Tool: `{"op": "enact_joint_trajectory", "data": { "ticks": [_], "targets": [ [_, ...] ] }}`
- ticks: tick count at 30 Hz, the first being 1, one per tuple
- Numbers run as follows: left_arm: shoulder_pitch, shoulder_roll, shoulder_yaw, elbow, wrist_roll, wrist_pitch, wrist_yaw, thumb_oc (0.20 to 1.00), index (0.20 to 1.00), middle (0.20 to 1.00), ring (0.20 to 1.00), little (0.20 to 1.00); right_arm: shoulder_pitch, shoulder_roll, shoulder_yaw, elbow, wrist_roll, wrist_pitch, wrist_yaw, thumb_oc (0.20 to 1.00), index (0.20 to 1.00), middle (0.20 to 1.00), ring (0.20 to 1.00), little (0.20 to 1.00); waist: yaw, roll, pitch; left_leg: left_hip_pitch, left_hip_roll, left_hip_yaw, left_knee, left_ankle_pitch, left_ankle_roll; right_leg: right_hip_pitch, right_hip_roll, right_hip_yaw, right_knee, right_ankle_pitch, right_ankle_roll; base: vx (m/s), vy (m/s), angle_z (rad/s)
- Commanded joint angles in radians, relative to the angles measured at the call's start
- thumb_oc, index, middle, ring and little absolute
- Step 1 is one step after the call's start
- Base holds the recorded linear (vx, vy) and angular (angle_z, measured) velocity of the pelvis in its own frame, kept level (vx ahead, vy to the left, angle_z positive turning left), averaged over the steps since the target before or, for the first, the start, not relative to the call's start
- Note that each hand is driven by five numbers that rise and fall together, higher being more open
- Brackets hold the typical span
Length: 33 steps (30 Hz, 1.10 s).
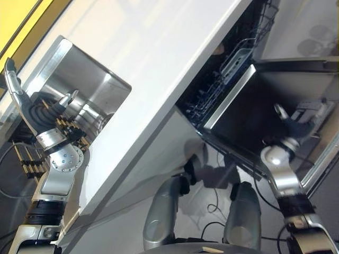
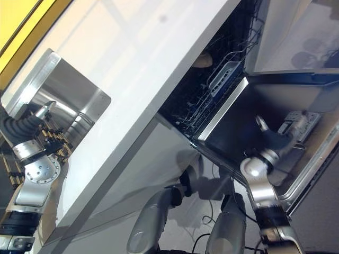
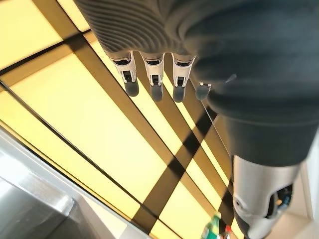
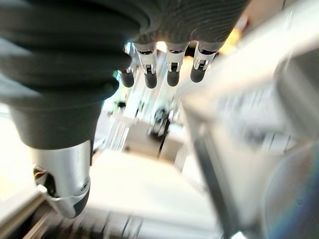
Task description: Pick up plates and place into dishwasher.
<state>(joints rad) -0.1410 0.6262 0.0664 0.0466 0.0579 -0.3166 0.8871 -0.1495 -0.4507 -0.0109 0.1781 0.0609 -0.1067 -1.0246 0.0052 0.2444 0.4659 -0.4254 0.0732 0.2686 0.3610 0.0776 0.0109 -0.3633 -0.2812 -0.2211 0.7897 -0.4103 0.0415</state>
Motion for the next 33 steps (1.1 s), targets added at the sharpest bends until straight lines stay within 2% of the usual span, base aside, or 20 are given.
{"op": "enact_joint_trajectory", "data": {
  "ticks": [1,4,9,10,12,16,19,22,23,27,30,33],
  "targets": [
    [0.037,-0.024,0.035,-0.029,0.026,-0.04,0.001,1.0,1.0,1.0,1.0,1.0,0.04,-0.009,-0.064,-0.125,0.001,-0.112,-0.001,1.0,1.0,1.0,1.0,1.0,-0.043,-0.028,0.003,0.046,0.062,0.003,-0.022,-0.036,-0.056,0.032,0.036,0.012,-0.058,0.091,-0.052,-0.14,-0.14,-0.11],
    [0.065,-0.041,0.032,-0.003,0.039,-0.074,0.015,1.0,1.0,1.0,1.0,1.0,0.066,-0.005,-0.064,-0.119,-0.019,-0.103,0.025,1.0,1.0,1.0,1.0,1.0,-0.068,-0.03,-0.009,0.079,0.086,0.003,-0.051,0.0,-0.077,0.068,0.065,0.023,-0.099,0.099,-0.06,-0.06,-0.044,-0.19],
    [0.068,-0.055,0.034,0.005,0.038,-0.044,0.001,1.0,1.0,1.0,1.0,1.0,0.113,-0.005,-0.062,-0.09,-0.031,-0.077,0.07,1.0,1.0,1.0,1.0,1.0,-0.097,-0.03,-0.051,0.103,0.141,0.023,-0.069,0.051,-0.101,0.131,0.106,0.035,-0.171,0.115,-0.074,-0.01,-0.063,-0.22],
    [0.074,-0.055,0.037,0.008,0.037,-0.042,-0.007,1.0,1.0,1.0,1.0,1.0,0.127,-0.005,-0.062,-0.082,-0.035,-0.075,0.078,1.0,1.0,1.0,1.0,1.0,-0.104,-0.036,-0.058,0.11,0.144,0.028,-0.065,0.049,-0.106,0.143,0.103,0.037,-0.176,0.107,-0.072,-0.03,-0.076,-0.34],
    [0.083,-0.06,0.043,0.021,0.035,-0.048,-0.015,1.0,1.0,1.0,1.0,1.0,0.153,-0.005,-0.065,-0.064,-0.025,-0.072,0.093,1.0,1.0,1.0,1.0,1.0,-0.111,-0.028,-0.069,0.118,0.162,0.036,-0.079,0.068,-0.112,0.156,0.118,0.043,-0.205,0.123,-0.071,0.01,-0.042,-0.18],
    [0.08,-0.076,0.03,0.056,0.035,-0.066,-0.009,1.0,1.0,1.0,1.0,1.0,0.186,-0.015,-0.057,-0.007,0.021,-0.068,0.113,1.0,1.0,1.0,1.0,1.0,-0.139,-0.012,-0.073,0.126,0.182,0.057,-0.08,0.086,-0.12,0.159,0.119,0.058,-0.212,0.118,-0.072,0.0,0.03,-0.21],
    [0.043,-0.078,-0.003,0.08,0.036,-0.059,0.014,1.0,1.0,1.0,1.0,1.0,0.182,-0.028,-0.035,0.057,0.042,-0.084,0.122,1.0,1.0,1.0,1.0,1.0,-0.162,0.011,-0.054,0.107,0.195,0.074,-0.058,0.089,-0.124,0.123,0.117,0.074,-0.177,0.095,-0.081,-0.11,0.07,-0.19],
    [-0.005,-0.071,-0.034,0.101,0.037,-0.047,0.027,1.0,1.0,1.0,1.0,1.0,0.161,-0.034,-0.016,0.121,0.124,-0.108,0.129,1.0,1.0,1.0,1.0,1.0,-0.184,0.021,-0.022,0.067,0.19,0.081,-0.008,0.083,-0.128,0.058,0.099,0.088,-0.1,0.055,-0.088,-0.15,0.04,-0.25],
    [-0.022,-0.068,-0.047,0.108,0.035,-0.046,0.04,1.0,1.0,1.0,1.0,1.0,0.149,-0.037,-0.005,0.146,0.158,-0.129,0.136,1.0,1.0,1.0,1.0,1.0,-0.185,0.038,-0.006,0.052,0.196,0.083,-0.006,0.093,-0.127,0.032,0.104,0.094,-0.086,0.057,-0.093,-0.14,0.062,-0.1],
    [-0.085,-0.05,-0.085,0.128,0.035,-0.038,0.076,1.0,1.0,1.0,1.0,1.0,0.093,-0.015,0.008,0.274,0.4,-0.256,0.226,1.0,1.0,1.0,1.0,1.0,-0.197,0.063,0.045,-0.013,0.177,0.091,0.055,0.065,-0.118,-0.076,0.08,0.114,0.036,0.007,-0.106,-0.13,0.036,-0.07],
    [-0.132,-0.022,-0.111,0.128,0.019,-0.021,0.072,1.0,1.0,1.0,1.0,1.0,0.052,-0.006,0.02,0.327,0.465,-0.282,0.224,1.0,1.0,1.0,1.0,1.0,-0.191,0.082,0.054,-0.069,0.163,0.093,0.095,0.032,-0.102,-0.156,0.065,0.123,0.118,-0.022,-0.117,-0.07,-0.004,-0.07],
    [-0.164,-0.007,-0.132,0.126,0.014,-0.011,0.059,1.0,1.0,1.0,1.0,1.0,0.009,0.007,0.01,0.371,0.61,-0.311,0.263,1.0,1.0,1.0,1.0,1.0,-0.178,0.095,0.054,-0.13,0.142,0.09,0.143,-0.018,-0.083,-0.239,0.046,0.136,0.194,-0.047,-0.123,-0.02,-0.023,0.07]
  ]
}}
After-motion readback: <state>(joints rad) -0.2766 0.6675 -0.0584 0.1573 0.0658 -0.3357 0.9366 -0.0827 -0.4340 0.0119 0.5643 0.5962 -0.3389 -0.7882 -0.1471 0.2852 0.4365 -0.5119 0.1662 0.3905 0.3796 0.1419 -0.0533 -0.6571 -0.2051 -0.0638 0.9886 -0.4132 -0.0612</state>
